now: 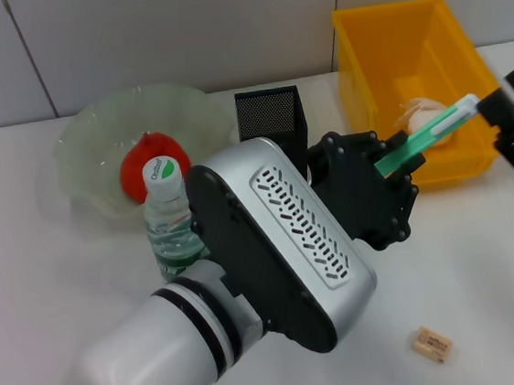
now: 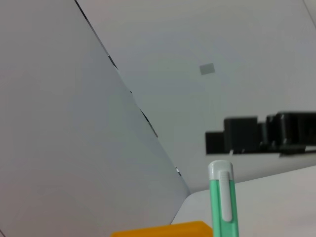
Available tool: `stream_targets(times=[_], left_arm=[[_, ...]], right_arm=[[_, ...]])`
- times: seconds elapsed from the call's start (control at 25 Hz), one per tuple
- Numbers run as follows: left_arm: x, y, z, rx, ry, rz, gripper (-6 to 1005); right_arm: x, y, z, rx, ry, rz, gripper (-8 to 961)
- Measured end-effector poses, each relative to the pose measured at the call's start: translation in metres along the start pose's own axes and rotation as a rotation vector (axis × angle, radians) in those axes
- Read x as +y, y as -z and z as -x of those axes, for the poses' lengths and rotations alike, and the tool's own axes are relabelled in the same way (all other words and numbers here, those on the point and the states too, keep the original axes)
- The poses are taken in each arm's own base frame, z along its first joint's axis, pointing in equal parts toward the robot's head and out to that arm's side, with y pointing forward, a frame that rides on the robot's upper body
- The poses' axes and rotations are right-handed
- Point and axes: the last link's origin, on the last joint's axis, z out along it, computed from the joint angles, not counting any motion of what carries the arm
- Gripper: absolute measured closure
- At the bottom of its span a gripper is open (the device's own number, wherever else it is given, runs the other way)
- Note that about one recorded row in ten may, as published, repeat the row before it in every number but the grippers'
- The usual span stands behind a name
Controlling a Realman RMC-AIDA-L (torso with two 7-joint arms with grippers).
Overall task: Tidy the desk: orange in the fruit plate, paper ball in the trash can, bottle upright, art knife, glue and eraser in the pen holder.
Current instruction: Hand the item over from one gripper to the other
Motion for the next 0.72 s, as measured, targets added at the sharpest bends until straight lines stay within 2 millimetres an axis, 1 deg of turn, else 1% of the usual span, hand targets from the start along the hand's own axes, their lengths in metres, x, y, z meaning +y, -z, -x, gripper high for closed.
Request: stream_targets(times=[0.36,0.72], left_arm=[[0.000,-0.001,0.000,0.001,-0.005,0.004,806],[0.000,-0.001,0.000,0.003,-0.007,0.007,806]], right_arm=[[0.001,-0.010,-0.010,0.076,-0.019,0.050,201],[0.000,-0.010,-0.012,0.098,-0.019,0.055,439]])
